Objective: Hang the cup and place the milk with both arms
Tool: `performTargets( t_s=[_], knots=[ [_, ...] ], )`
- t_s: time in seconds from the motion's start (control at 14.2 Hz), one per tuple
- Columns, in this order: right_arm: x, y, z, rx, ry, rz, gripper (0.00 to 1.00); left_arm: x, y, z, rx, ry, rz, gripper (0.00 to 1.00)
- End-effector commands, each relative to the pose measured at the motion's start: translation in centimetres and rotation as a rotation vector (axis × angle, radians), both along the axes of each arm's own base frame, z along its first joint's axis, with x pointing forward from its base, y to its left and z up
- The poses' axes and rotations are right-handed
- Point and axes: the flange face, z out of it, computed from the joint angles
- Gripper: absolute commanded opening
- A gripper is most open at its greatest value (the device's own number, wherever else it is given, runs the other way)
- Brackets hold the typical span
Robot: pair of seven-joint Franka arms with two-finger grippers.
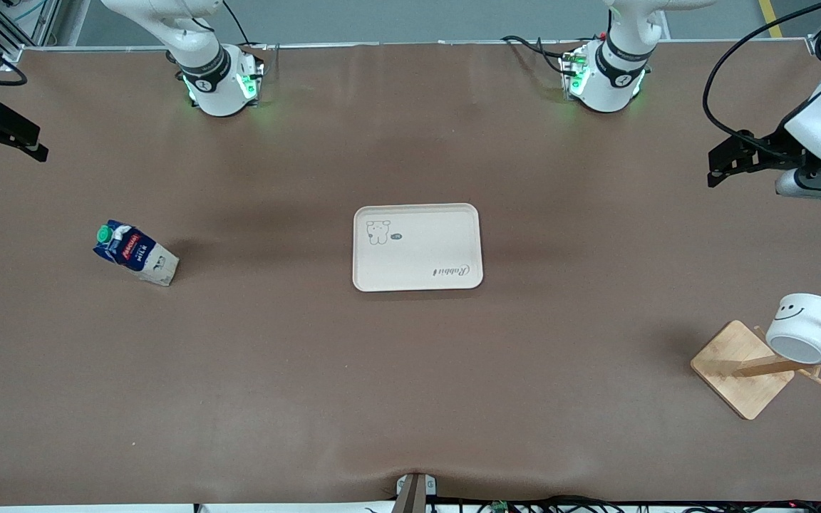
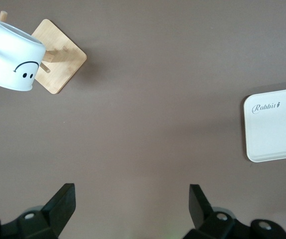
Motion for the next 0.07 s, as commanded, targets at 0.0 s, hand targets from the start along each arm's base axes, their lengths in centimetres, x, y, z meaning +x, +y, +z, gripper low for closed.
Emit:
performTargets(
  t_s=[0.0],
  knots=[
    [0.21, -0.14, 0.39, -0.003, 0.001, -0.002, 1.0, -0.33, -0.32, 0.63, 0.01, 0.009, 0.05, 1.0]
  ],
)
